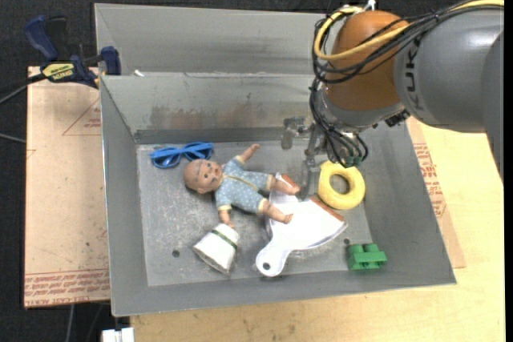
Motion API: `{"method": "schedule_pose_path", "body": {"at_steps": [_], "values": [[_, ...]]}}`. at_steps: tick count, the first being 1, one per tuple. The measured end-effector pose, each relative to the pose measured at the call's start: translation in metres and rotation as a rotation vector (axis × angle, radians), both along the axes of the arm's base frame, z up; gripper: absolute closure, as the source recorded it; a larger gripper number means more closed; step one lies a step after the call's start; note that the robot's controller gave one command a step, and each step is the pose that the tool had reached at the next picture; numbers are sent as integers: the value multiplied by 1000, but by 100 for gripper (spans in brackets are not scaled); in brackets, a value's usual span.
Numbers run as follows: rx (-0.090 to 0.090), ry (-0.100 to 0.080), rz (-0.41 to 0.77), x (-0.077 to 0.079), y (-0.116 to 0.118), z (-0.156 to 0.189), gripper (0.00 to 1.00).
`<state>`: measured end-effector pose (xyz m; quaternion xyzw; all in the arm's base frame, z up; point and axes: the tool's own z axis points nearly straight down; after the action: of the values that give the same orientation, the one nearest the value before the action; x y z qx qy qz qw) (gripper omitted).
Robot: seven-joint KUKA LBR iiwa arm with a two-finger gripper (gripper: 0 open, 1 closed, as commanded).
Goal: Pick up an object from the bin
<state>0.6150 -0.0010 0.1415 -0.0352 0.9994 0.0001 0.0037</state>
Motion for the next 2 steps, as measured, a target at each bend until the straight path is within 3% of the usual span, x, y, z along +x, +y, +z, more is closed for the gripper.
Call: {"method": "schedule_pose_path", "body": {"at_steps": [1, 2], "values": [[2, 4, 79, 2, 9, -37, 0], [-2, -3, 128, -14, 40, -61, 0]]}}
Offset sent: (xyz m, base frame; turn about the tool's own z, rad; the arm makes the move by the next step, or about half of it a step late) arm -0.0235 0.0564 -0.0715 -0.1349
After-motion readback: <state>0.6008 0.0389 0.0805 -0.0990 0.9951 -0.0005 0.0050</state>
